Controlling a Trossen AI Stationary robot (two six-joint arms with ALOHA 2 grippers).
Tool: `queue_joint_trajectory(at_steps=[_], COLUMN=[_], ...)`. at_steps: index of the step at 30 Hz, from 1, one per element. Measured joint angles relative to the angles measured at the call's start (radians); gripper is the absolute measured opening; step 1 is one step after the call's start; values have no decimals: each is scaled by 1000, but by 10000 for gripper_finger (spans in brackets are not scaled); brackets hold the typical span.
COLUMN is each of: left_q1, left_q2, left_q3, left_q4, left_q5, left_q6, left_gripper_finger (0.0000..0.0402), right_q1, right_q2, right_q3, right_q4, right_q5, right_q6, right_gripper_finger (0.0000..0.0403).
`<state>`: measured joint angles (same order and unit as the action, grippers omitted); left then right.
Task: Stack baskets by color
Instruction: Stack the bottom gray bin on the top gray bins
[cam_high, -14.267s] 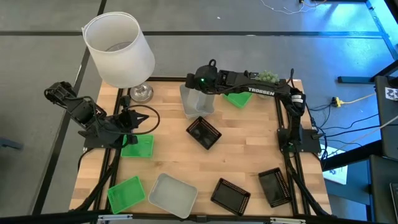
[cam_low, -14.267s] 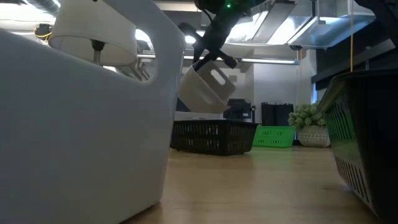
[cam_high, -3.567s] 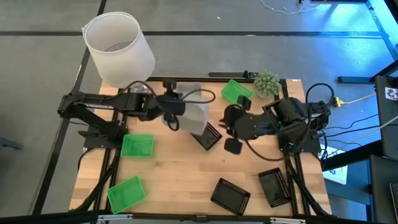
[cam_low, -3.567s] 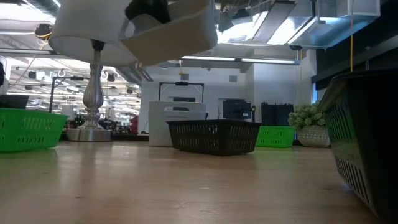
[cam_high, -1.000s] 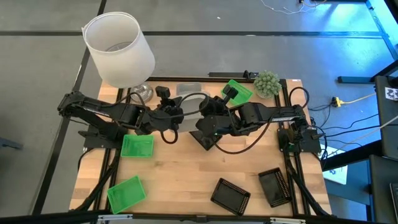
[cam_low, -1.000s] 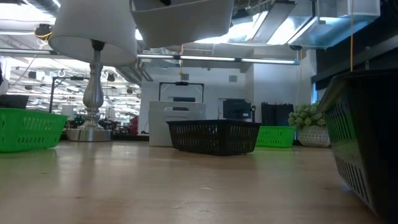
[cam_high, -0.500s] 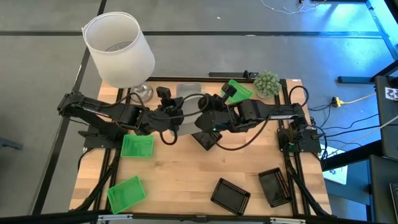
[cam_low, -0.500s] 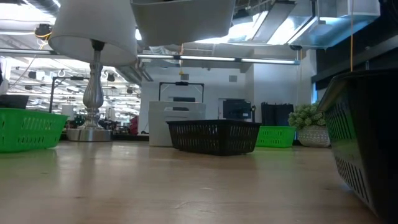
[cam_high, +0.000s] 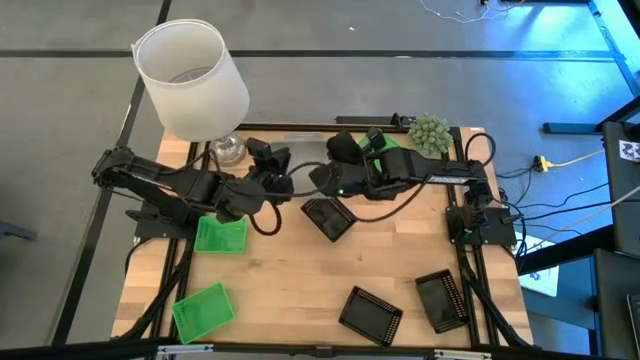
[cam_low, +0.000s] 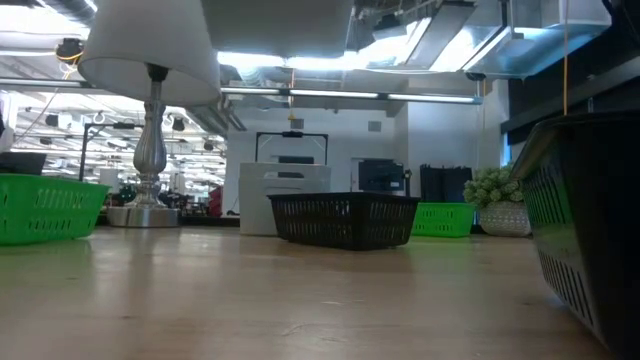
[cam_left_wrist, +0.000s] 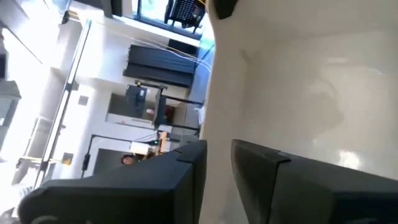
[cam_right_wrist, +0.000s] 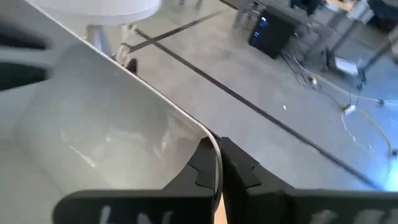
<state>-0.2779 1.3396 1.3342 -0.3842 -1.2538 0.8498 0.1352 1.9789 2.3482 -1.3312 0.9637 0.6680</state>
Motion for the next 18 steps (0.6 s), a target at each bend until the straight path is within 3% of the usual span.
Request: queue_joint_trajectory(at_steps=[9,18], left_q1=[-35,-82], left_q2=[-92,-221], left_q3=[-1,-1], left_q4=[2,4], left_q5=[16,7], left_q6=[25,25], left_gripper_finger=[67,67], right_q1=[-34,-65], right_q2=[-2,-2], right_q3=[1,1], right_q4=[-72,-91], right_q5=[3,-50], right_q6=[238,350], right_gripper_finger=[0,0])
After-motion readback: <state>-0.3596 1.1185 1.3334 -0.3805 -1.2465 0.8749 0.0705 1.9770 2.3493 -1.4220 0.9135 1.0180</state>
